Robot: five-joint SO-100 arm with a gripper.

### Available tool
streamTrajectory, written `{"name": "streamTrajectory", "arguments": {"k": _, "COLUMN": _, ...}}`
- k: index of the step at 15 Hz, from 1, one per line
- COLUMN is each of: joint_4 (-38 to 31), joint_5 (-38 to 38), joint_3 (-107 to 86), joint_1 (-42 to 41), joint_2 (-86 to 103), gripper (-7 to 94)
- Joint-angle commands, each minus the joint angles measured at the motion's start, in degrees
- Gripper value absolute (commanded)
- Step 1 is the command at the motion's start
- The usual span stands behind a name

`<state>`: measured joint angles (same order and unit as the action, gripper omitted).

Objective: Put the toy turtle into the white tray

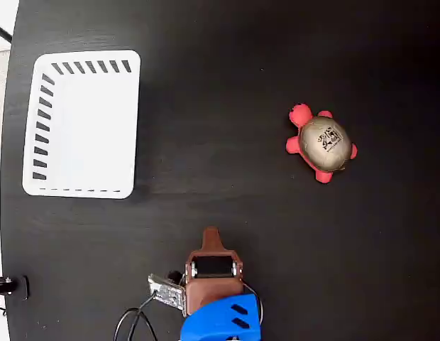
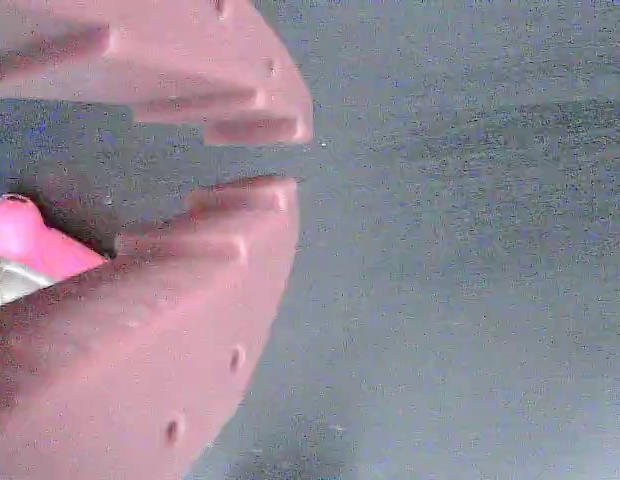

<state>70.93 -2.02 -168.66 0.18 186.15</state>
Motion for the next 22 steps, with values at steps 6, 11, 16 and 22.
{"name": "streamTrajectory", "arguments": {"k": 6, "joint_4": 0.5, "joint_5": -0.8, "joint_3": 1.1, "joint_1": -0.8, "joint_2": 0.2, "gripper": 0}}
{"name": "streamTrajectory", "arguments": {"k": 11, "joint_4": 0.5, "joint_5": -0.8, "joint_3": 1.1, "joint_1": -0.8, "joint_2": 0.2, "gripper": 0}}
{"name": "streamTrajectory", "arguments": {"k": 16, "joint_4": 0.5, "joint_5": -0.8, "joint_3": 1.1, "joint_1": -1.1, "joint_2": 0.2, "gripper": 0}}
{"name": "streamTrajectory", "arguments": {"k": 22, "joint_4": -9.1, "joint_5": -1.4, "joint_3": 7.0, "joint_1": 4.9, "joint_2": -14.1, "gripper": 0}}
